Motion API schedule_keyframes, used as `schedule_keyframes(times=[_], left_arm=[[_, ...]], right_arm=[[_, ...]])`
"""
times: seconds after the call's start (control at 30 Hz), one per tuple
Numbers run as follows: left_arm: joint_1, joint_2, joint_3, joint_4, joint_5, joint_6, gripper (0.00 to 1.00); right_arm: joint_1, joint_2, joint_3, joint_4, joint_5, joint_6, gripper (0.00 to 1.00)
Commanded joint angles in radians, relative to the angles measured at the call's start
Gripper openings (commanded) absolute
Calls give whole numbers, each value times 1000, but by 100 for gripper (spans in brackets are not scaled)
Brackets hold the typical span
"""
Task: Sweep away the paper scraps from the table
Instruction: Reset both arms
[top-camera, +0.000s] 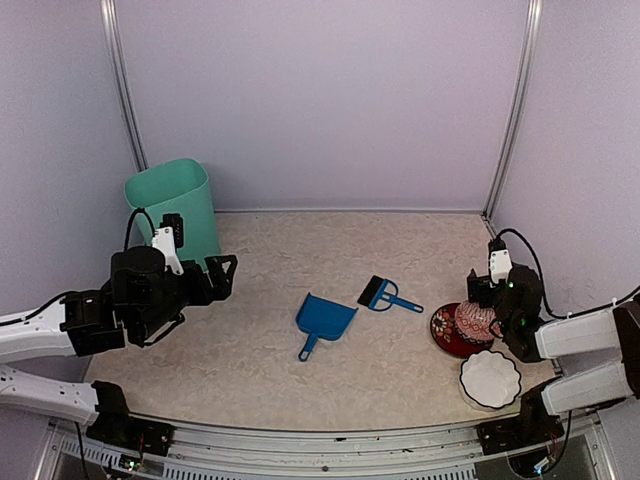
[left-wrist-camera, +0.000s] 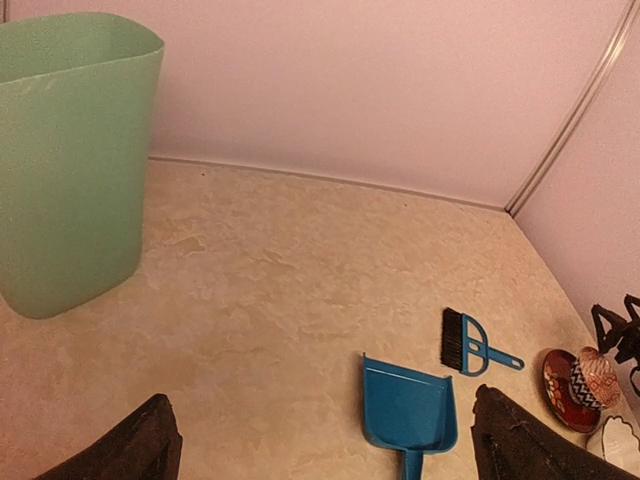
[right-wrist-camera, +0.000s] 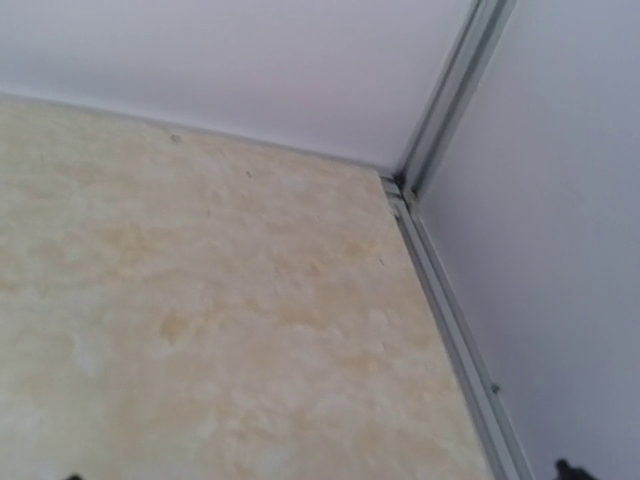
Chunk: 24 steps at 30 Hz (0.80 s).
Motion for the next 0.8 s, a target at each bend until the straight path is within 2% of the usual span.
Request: schedule_keyframes(times=[0.0,0.13,0.23,0.37,0.43,0.5,0.67,0.77], left_arm=[[19,-84,-39,35,-158,92,99],[47,-117,-46,-4,-246,230,99],[137,-126,-66,2,-243,300,99],[360,-135,-108,37,-37,337,99],[467,-140,-154,107,98,362,99],[557,-144,-206,189,220,384,99],[747,-124,-320,414,415,390,99],[876,-76,-363,545,470,405,99]], right_arm=[[-85,89,-7,205,-196,38,100],[-113,135,3,268,-241,33,100],[-141,176,25,298,-266,39,100],[-185,264,11,424,-353,59,100],[-207,326,-7,534,-367,65,100],[-231,361,-11,568,-438,79,100],[-233,346,8,501,-423,97,100],[-233,348,4,515,-419,96,100]])
